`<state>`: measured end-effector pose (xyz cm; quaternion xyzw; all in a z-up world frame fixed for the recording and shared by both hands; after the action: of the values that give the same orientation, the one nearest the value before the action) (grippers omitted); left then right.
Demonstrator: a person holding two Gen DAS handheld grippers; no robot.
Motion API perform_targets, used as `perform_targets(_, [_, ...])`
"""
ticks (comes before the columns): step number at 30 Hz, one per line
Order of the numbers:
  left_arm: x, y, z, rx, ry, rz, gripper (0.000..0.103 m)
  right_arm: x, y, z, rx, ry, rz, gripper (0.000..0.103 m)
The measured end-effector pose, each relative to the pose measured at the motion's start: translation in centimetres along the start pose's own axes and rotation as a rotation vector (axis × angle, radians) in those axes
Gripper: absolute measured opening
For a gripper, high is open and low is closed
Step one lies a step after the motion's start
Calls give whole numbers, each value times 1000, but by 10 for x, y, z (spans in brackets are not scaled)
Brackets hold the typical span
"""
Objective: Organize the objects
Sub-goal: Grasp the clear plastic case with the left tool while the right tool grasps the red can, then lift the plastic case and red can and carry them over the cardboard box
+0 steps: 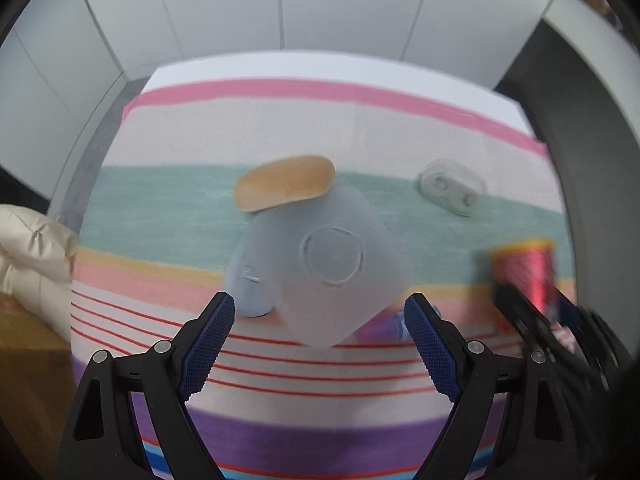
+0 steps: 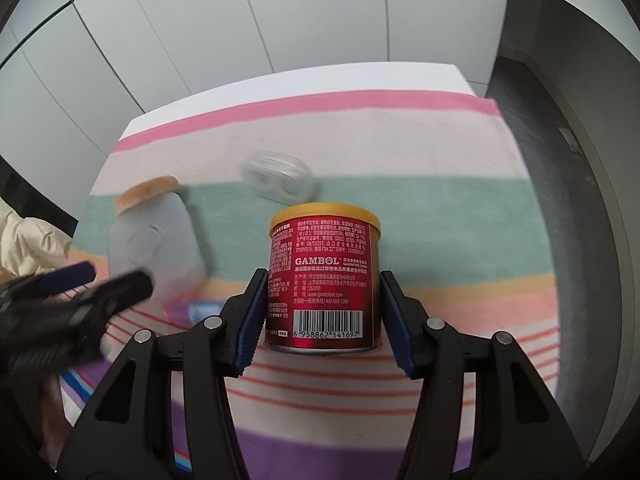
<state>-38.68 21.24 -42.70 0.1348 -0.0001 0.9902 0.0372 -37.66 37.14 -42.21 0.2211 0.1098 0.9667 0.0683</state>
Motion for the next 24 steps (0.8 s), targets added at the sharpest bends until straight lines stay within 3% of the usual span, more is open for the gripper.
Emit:
perform_targets(6, [9, -6, -33, 62, 101, 110, 92, -11, -21, 2, 10, 28, -48, 56])
perform_targets(10, [19, -10, -38, 140, 88, 79, 87, -12, -27, 5, 21, 37, -42, 56])
perform_targets(13, [18, -11, -33, 104, 50, 92, 86, -12, -26, 6, 21, 38, -27, 56])
perform_targets(24, [9, 2, 5, 173, -10, -15, 85, -4, -17, 22, -5, 10, 6, 56])
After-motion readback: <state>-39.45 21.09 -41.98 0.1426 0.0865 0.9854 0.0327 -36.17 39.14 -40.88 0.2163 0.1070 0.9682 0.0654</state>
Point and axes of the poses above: each gripper's, at about its wrist camera, not at the fingertips, and z roughly against the way its jaws point, y to its left, x to its top, the point moved 10 cm from there along -z, roughly the way its jaws point, and after that the axes turned 10 degrees about -z, right-handed, at the moved point
